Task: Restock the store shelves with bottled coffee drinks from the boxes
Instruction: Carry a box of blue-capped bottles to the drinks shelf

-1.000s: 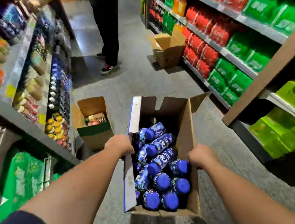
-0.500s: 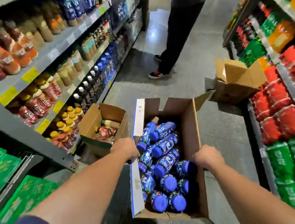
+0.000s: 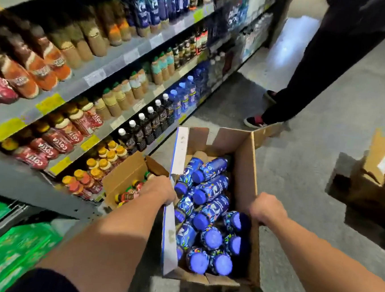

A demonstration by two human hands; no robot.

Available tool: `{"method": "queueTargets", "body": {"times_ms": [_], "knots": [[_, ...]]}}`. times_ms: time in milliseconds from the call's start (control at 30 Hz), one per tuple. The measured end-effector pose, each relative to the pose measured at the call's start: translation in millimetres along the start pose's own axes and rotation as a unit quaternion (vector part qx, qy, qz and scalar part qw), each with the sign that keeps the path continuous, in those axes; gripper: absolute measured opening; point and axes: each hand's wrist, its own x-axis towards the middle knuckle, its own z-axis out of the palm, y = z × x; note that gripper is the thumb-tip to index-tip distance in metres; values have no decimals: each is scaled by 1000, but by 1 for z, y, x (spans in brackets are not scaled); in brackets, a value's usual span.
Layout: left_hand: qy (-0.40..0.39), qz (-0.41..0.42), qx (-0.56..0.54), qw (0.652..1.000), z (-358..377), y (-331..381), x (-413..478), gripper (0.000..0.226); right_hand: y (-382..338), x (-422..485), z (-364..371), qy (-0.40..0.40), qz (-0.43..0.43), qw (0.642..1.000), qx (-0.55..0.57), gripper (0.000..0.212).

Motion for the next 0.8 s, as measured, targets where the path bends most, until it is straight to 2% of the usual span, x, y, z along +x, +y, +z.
{"method": "queueTargets", "body": {"times_ms": [233,433,600,800], "knots": [[14,-122,-159,980,-4,62,52,44,-38,141,-73,-34,-130,982,-135,35],[-6,-218,-299,929,4,87,97,42,-99,213,-109,-23,-201,951,-232,38],[-27,-271,-320,907,8,89,149,48,-136,270,-98,-56,-224,924,-304,41],[-56,-345,-329,877,14,89,203,39,-176,337,-70,-104,-256,908,-314,38]]}}
